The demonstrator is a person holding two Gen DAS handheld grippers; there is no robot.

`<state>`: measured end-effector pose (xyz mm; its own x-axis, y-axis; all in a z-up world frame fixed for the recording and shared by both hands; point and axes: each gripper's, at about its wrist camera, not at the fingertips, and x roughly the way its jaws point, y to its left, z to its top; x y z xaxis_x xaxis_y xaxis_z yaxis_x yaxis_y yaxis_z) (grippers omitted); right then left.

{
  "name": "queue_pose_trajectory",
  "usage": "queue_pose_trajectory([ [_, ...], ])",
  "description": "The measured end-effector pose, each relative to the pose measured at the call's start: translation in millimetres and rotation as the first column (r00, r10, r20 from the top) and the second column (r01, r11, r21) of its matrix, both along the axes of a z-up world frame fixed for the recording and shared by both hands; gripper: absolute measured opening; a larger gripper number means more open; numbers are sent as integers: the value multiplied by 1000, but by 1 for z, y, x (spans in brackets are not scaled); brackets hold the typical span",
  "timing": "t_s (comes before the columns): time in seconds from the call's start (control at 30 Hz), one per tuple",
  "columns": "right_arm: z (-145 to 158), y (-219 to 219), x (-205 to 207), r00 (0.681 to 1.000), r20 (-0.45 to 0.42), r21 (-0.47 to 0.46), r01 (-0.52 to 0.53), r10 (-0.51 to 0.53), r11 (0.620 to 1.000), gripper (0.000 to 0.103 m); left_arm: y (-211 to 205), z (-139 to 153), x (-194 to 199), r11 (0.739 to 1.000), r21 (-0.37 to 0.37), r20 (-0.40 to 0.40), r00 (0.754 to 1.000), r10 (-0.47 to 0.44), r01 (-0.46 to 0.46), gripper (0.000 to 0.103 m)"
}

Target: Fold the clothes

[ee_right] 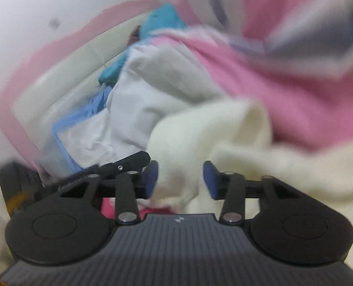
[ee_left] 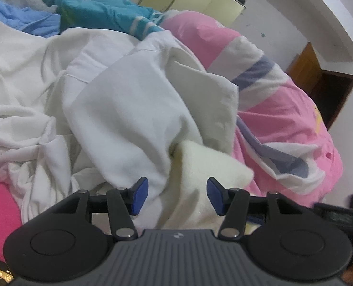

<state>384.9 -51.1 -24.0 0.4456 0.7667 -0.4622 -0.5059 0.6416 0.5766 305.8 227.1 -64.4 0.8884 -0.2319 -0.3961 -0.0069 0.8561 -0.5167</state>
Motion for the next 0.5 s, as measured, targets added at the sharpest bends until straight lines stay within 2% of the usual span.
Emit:
queue_pose_trajectory([
  [0.1,-32,-4,11,975,-223,121,34,-6,992,46,-1,0,1,1000,2,-10,1000,-14,14,50],
  [0.17,-46,-6,14,953,-304,173,54,1,983,46,0,-1,2,1000,0,-21,1000,-18,18,44],
  [0.33,-51,-8,12,928,-372,197,103,-23,975,47,-4,-7,8,998,2,-69,996,-55,55,32],
  [0.5,-38,-24,-2,929,-368,254,143,-41,957,47,-13,-14,15,994,23,-117,988,-102,105,32],
])
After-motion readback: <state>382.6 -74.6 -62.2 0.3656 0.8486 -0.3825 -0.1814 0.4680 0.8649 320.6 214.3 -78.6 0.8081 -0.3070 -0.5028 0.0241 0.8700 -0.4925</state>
